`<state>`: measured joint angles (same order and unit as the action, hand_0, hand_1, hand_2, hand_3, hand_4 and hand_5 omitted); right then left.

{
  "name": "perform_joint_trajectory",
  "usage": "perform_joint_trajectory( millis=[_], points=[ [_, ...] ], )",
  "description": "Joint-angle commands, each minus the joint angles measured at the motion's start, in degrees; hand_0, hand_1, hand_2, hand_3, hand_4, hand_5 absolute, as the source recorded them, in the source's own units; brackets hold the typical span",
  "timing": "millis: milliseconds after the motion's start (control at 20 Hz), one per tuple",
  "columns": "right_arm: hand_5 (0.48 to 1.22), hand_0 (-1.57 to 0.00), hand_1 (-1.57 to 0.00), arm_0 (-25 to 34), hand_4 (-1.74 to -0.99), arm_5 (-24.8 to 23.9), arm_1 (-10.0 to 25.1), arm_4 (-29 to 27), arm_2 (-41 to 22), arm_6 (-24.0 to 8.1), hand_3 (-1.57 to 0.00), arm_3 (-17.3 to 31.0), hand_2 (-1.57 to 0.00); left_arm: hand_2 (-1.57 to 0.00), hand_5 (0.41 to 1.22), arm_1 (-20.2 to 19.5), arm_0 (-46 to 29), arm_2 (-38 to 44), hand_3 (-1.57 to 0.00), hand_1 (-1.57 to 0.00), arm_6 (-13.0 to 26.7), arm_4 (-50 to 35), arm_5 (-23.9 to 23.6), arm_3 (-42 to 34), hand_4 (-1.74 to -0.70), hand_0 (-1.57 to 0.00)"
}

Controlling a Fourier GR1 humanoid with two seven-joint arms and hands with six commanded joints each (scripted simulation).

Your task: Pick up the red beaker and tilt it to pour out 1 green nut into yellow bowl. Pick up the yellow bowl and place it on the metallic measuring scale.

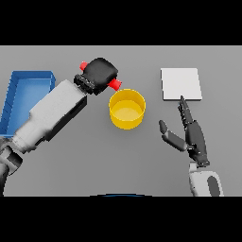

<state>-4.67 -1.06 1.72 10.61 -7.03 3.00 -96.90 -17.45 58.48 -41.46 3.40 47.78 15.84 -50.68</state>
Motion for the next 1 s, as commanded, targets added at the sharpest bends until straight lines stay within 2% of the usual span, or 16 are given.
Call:
perform_joint_trajectory(
  millis=[0, 150, 350, 400, 450, 600, 650, 850, 950],
  points=[
    [0.639, 0.00, 0.00, 0.48, -1.206, -0.19, -0.17, -0.14, 0.12, 0.08, 0.00, -0.14, 0.00, -1.57, 1.217, -0.04, 1.30, -1.25, -1.29, -1.57, -1.25, 1.40, 0.32, 1.04, -1.72, -1.57],
    [0.617, 0.00, 0.00, -0.17, -1.221, -0.53, 0.18, 0.69, -0.02, 1.02, 0.00, -0.36, 0.00, -1.57, 1.219, 0.66, 3.54, -4.83, -1.43, -1.57, -4.84, 4.59, 1.47, 2.97, -1.73, -1.57],
    [0.584, 0.00, 0.00, -0.02, -1.205, -1.79, 0.65, 1.70, 0.44, 1.79, 0.00, -0.88, 0.00, -1.57, 1.220, 1.64, 7.75, -9.33, -1.51, -1.57, -7.89, 9.58, 1.87, 6.18, -1.73, -1.57],
    [0.578, 0.00, 0.00, 0.64, -1.193, -2.00, 0.45, 1.82, 0.45, 0.89, 0.00, -0.69, 0.00, -1.57, 1.220, 1.57, 8.27, -10.64, -1.52, -1.57, -8.89, 10.76, 1.77, 6.22, -1.73, -1.57],
    [0.575, 0.00, 0.00, -0.22, -1.185, -1.91, 0.23, 1.86, 0.10, 2.01, 0.00, -1.04, 0.00, -1.57, 1.220, 1.27, 8.67, -11.91, -1.53, -1.57, -9.73, 12.05, 1.61, 6.15, -1.73, -1.57],
    [0.567, 0.00, 0.00, 0.42, -1.152, -2.05, -0.13, 1.99, 0.12, 1.47, 0.00, 0.22, 0.00, -1.57, 1.221, 1.14, 11.07, -15.44, -1.55, -1.57, -11.82, 15.83, 1.25, 7.15, -1.74, -1.57],
    [0.566, 0.00, 0.00, -0.12, -1.148, -1.89, -0.03, 1.62, 0.27, 2.70, 0.00, 0.06, 0.00, -1.57, 1.221, 1.47, 11.52, -16.57, -1.56, -1.57, -12.00, 17.01, 1.14, 7.83, -1.74, -1.57],
    [0.566, 0.00, 0.00, 0.64, -1.129, -2.17, 0.31, 1.71, 0.67, 1.86, 0.00, 0.13, 0.00, -1.57, 1.221, 2.25, 12.95, -20.43, -1.56, -1.57, -13.14, 21.20, 0.10, 8.88, -1.74, -1.57],
    [0.578, 0.00, 0.00, -0.23, -1.136, -2.07, 0.40, 2.18, 0.16, 3.05, 0.00, -0.72, 0.00, -1.57, 1.221, 1.91, 13.27, -22.15, -1.57, -1.57, -13.96, 23.12, -0.62, 8.57, -1.73, -1.57]
  ],
)
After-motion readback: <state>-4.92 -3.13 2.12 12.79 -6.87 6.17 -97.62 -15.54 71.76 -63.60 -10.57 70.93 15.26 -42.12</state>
